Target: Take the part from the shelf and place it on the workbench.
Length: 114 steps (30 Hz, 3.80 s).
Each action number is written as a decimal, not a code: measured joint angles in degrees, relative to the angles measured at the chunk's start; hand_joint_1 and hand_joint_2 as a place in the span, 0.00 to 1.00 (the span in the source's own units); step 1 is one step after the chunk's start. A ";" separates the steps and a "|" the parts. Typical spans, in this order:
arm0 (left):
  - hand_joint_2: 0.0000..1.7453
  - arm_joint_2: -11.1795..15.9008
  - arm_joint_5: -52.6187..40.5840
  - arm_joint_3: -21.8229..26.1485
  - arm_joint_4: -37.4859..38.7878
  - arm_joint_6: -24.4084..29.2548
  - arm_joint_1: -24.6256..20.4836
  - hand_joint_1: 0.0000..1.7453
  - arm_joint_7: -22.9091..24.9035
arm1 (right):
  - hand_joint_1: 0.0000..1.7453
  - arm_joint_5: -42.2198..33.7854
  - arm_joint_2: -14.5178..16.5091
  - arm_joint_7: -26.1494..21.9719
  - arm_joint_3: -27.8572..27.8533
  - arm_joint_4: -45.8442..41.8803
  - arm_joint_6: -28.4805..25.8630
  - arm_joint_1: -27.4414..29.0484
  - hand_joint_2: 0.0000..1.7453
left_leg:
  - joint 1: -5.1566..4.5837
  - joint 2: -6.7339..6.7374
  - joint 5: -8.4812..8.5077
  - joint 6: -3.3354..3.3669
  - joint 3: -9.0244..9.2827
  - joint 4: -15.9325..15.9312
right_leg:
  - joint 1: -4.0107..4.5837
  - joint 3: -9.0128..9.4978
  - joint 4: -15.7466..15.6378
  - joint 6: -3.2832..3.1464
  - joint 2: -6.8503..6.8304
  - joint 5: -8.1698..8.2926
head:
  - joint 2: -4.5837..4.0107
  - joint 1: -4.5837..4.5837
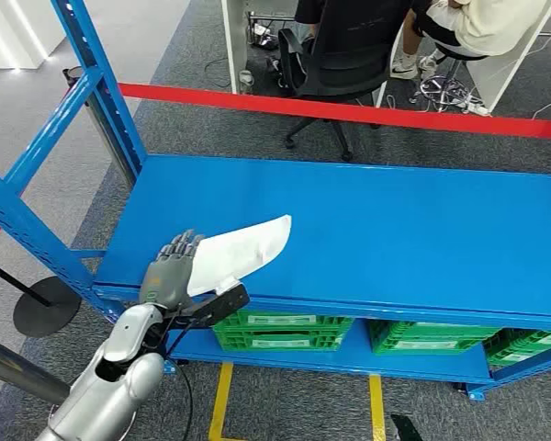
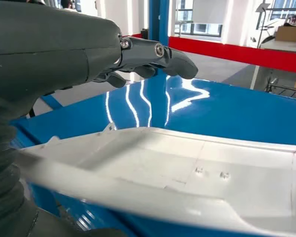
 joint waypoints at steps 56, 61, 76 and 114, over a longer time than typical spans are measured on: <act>1.00 1.02 13.43 0.12 -5.58 7.90 5.47 1.00 -16.69 | 0.00 2.42 0.04 0.00 -3.43 0.02 -1.10 0.36 1.00 | 0.00 0.00 -0.04 0.03 -0.05 0.01 | -0.01 -0.04 0.00 0.02 0.01 -0.02 | 0.00 -0.01; 1.00 1.06 14.43 0.05 -12.40 9.10 9.49 1.00 -18.16 | 0.00 2.32 0.04 0.00 -4.32 0.02 -1.60 0.80 1.00 | -0.02 -0.02 -0.05 0.05 -0.08 0.02 | -0.03 -0.06 -0.02 0.03 -0.01 -0.03 | 0.00 0.00; 1.00 1.63 15.88 -0.37 -29.77 18.97 23.69 1.00 -24.33 | 0.00 -0.05 0.00 -0.01 -7.97 0.02 0.85 2.70 1.00 | -0.81 0.10 0.33 1.58 0.02 -0.18 | -0.99 0.05 -0.41 1.50 0.02 0.18 | 0.00 -0.03; 1.00 1.90 19.74 -1.59 -34.36 27.34 28.29 1.00 -25.82 | 0.00 -1.60 -0.83 0.42 -13.58 0.09 5.52 5.16 1.00 | -0.44 1.71 2.42 2.02 -0.52 -2.35 | -0.60 -6.11 15.54 1.94 -3.01 -7.25 | 0.00 0.66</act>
